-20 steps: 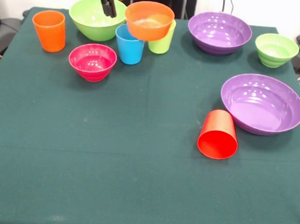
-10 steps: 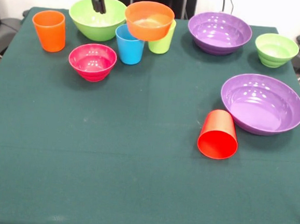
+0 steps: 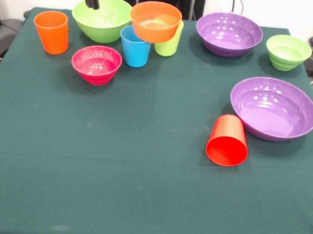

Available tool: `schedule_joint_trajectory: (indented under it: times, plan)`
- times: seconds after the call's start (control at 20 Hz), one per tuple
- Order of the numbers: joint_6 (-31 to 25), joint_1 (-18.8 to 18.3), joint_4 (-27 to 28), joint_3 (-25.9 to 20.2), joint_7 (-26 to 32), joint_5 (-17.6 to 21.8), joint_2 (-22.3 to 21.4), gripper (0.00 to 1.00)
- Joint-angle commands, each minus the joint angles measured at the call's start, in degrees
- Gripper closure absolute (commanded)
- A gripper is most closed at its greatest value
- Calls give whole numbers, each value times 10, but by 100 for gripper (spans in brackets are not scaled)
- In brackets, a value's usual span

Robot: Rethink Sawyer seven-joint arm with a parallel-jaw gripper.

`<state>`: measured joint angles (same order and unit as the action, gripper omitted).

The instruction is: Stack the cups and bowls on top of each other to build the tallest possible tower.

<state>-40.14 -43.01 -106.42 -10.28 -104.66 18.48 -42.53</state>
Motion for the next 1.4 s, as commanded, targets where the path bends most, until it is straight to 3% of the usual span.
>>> schedule_joint_trajectory:
  times: [0.05, 0.75, 1.4]
  plan:
    - [-1, -1, 29, -57, 98, 55, 17, 100]
    - [-27, -28, 48, -80, 120, 80, 17, 100]
    - [-29, -52, 34, -92, 120, 95, 11, 100]
